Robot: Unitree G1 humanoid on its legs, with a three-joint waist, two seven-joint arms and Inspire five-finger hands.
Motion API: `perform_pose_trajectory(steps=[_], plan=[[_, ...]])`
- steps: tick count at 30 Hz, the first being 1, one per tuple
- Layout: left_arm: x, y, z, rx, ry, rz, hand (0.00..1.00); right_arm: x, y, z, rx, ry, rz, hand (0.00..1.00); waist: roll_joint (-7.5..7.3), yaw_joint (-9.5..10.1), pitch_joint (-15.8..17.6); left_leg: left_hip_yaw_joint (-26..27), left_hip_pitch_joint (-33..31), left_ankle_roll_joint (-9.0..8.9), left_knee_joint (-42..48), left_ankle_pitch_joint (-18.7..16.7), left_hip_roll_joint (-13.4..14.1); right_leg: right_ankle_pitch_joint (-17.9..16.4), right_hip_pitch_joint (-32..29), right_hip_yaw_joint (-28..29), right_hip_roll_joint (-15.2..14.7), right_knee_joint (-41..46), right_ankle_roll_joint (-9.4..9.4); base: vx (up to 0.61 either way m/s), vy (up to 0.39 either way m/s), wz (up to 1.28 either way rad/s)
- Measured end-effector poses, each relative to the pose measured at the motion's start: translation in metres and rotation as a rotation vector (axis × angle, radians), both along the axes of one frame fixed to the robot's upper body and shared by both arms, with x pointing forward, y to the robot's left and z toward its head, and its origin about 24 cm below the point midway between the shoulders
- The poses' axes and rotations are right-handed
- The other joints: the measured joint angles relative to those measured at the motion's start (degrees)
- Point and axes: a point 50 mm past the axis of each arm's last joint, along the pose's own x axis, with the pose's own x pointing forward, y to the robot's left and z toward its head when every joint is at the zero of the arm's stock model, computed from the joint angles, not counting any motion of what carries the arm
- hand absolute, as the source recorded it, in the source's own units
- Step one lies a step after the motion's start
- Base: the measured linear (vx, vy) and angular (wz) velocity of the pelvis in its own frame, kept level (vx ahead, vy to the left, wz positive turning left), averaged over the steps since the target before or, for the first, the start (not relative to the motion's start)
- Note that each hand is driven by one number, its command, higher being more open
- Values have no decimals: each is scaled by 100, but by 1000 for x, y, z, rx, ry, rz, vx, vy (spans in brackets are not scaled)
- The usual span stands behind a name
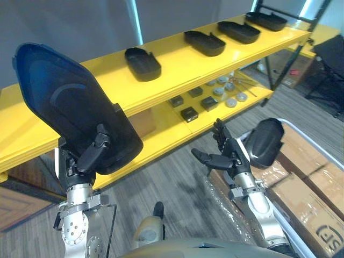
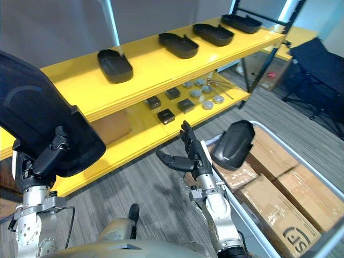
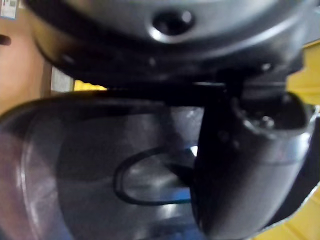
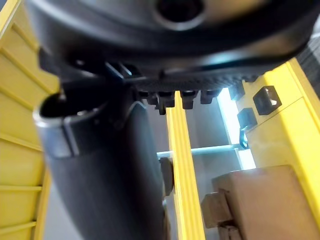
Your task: Walk over and take three plastic housings, then place them on the shelf
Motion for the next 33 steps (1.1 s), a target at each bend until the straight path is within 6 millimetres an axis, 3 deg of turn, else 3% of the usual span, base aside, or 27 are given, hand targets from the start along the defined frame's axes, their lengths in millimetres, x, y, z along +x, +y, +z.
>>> perform_pose_trajectory(steps=[2,4,6,7,8,9,10,11,14,15,16,17,18,20,24,25,28,30,31,32,33], plan=[[-1,4,1,6,-4,3,0,2,5,1,32,-6,-34,100,-179,107,5,69,-6,96,278,-298,-239,63,259,-11,-94,-140,-7,186,147,50],[-1,8,3,16,-14,12,0,11,6,10,21,-47,-40,100,-172,158,-38,-72,12,242,635,-651,-348,746,-516,656,-568,1834,0,252,188,43],[-3,15,5,31,-12,47,0,23,10,22,17,-102,-22,100,-177,127,-22,-157,320,371,443,-754,-383,1566,-1042,1000,-851,2896,-125,248,92,2],[-2,16,7,35,-17,53,0,27,12,27,20,-128,-17,100,-106,94,16,-222,451,451,378,-787,-377,1277,-1263,1114,-836,3247,-182,298,34,3],[2,17,10,29,-35,65,0,31,12,34,-2,-169,-8,100,-99,86,19,-388,582,526,382,-862,-337,556,-1552,1191,-612,3387,-478,230,6,6],[5,17,12,25,-47,67,0,33,11,37,-12,-187,-3,100,-37,71,34,-467,628,508,384,-886,-294,360,-1675,1204,-424,3271,-588,186,19,23],[12,16,17,23,-77,65,0,37,9,46,-28,-230,-1,100,71,-12,56,-628,660,485,400,-934,-185,189,-1880,1247,17,2692,-719,182,-34,71],[25,10,23,23,-115,29,0,38,1,59,-27,-294,-19,100,83,-115,61,-899,645,470,400,-983,-160,205,-2122,1635,474,1741,-687,177,-66,101],[35,1,21,4,-113,-13,0,34,-7,86,96,-422,-28,100,8,-266,37,-1255,697,350,437,-1106,-289,417,-2147,2244,785,362,-400,134,-140,96],[35,0,20,2,-111,-17,0,32,-6,95,120,-461,-22,100,-71,-261,34,-1280,728,298,448,-1144,-355,395,-2112,2349,775,206,-406,187,-268,90],[36,-1,19,-4,-106,-18,0,30,-5,108,121,-526,-13,100,-185,-289,24,-1359,768,203,505,-1250,-459,587,-2040,2475,750,186,-409,231,-312,97],[34,-4,14,-20,-86,-24,0,27,-4,122,116,-600,-2,100,-95,-345,-9,-1289,817,139,523,-1297,-371,611,-1935,2322,752,252,-397,306,-371,110],[32,-6,11,-24,-68,-26,0,27,-3,136,114,-659,11,100,6,-324,-65,-1044,800,79,621,-1344,-135,740,-1812,2054,770,234,-531,252,-285,92],[31,-9,8,-40,-57,-32,0,28,-5,146,110,-704,6,100,156,-262,-132,-831,710,-46,1006,-1527,149,893,-1496,1653,901,90,-651,223,-233,73],[29,-11,4,-51,-42,-49,0,26,-18,144,88,-691,-44,100,266,-270,-77,499,223,-24,2369,-1548,680,944,-616,979,1087,-485,-795,266,-165,75],[30,-12,0,-57,-27,-52,0,25,-22,140,82,-674,-65,100,282,-276,-74,1001,170,79,2609,-1634,867,976,-344,842,1084,-689,-784,248,-65,53],[32,-17,-5,-59,-6,-74,0,21,-34,135,71,-658,-116,100,296,-380,-79,1403,140,72,1980,-1607,1167,1018,-173,714,914,-899,-714,218,55,29],[36,-25,-5,-40,-3,-109,0,17,-45,131,59,-644,-167,100,309,-453,-80,1470,151,16,1385,-1269,1275,1070,-171,715,688,-927,-619,210,272,13],[40,-30,-2,-5,-12,-143,0,15,-55,128,40,-627,-200,100,475,-549,-146,1518,239,-14,958,-241,1374,1077,-149,746,570,-903,-398,166,257,-3],[42,-30,0,10,-19,-156,0,15,-58,126,44,-619,-215,100,430,-548,-128,1465,350,-173,919,-384,1275,1046,-150,814,478,-891,-241,200,325,-6],[47,-29,5,45,-32,-182,0,15,-61,122,59,-601,-220,100,348,-643,-97,1618,475,-157,739,-512,1057,1113,-147,849,267,-905,-140,134,329,-3]])
